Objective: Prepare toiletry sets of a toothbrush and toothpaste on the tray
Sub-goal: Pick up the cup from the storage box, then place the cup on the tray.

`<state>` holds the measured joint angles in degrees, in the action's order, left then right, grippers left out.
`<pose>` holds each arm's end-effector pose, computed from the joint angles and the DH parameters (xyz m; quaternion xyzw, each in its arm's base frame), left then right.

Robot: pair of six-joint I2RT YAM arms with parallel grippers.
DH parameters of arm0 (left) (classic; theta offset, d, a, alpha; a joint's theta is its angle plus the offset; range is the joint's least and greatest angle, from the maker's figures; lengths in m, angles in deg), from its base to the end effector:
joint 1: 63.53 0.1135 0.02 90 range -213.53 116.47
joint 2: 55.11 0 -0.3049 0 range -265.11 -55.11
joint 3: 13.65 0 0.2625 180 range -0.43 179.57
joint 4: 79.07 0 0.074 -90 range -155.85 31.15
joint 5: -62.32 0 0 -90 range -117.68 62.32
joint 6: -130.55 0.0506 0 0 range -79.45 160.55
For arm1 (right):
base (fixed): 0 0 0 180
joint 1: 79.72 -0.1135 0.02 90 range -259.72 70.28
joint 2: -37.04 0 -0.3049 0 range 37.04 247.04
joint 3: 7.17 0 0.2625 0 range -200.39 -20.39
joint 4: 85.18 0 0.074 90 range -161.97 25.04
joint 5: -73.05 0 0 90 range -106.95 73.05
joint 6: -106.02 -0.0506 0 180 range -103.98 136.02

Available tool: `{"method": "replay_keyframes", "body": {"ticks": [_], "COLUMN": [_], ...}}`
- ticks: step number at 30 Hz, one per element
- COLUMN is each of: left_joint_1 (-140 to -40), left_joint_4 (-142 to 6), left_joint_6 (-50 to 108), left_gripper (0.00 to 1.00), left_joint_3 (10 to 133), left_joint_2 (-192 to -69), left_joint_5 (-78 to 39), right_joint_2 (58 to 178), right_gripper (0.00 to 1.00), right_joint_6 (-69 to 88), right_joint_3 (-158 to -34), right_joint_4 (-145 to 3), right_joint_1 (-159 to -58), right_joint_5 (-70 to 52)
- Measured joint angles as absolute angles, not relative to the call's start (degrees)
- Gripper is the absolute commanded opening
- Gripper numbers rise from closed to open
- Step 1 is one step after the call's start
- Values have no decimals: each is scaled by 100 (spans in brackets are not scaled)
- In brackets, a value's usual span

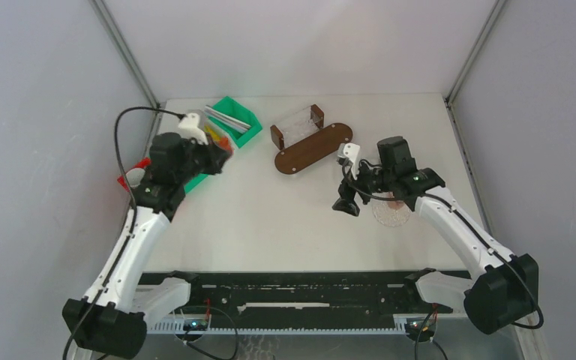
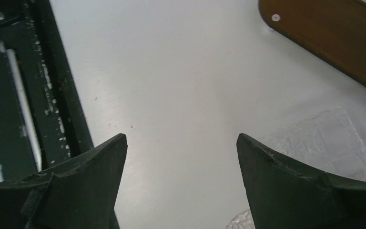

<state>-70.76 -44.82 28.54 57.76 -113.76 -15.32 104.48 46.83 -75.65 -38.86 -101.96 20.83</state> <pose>0.2290 -0.0400 0.3866 0.0263 0.8235 -0.1812 0.5369 0.2157 0.1217 0.3188 -0.5010 0.7279 0.2717 0.3813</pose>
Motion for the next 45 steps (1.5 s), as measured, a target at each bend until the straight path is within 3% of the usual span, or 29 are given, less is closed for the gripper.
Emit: {"method": "replay_keyframes", "body": {"ticks": [9, 20, 37, 45], "left_joint_1": [-9338, -11170, -11911, -11978], "left_joint_4": [-5666, -6222, -6241, -6239], "left_joint_6": [3342, 3812, 3696, 3460], "left_gripper": [0, 0, 0, 0], "left_joint_3": [4674, 4646, 5125, 5262], "left_joint_2": [-11182, -12198, -13153, -13326], "left_joint_5": [-358, 400, -496, -826], "right_joint_2": [10470, 10359, 10418, 10446], "right_gripper": [87, 81, 65, 48], "right_joint_6": [5485, 7439, 7258, 7000], "right_joint_3": [-7709, -7714, -7633, -7613], "right_joint_4": [-3211, -1950, -2402, -2693], "right_joint_1": [-9538, -9460, -10021, -10273], "right_joint_5": [3755, 5219, 4760, 4343]}}
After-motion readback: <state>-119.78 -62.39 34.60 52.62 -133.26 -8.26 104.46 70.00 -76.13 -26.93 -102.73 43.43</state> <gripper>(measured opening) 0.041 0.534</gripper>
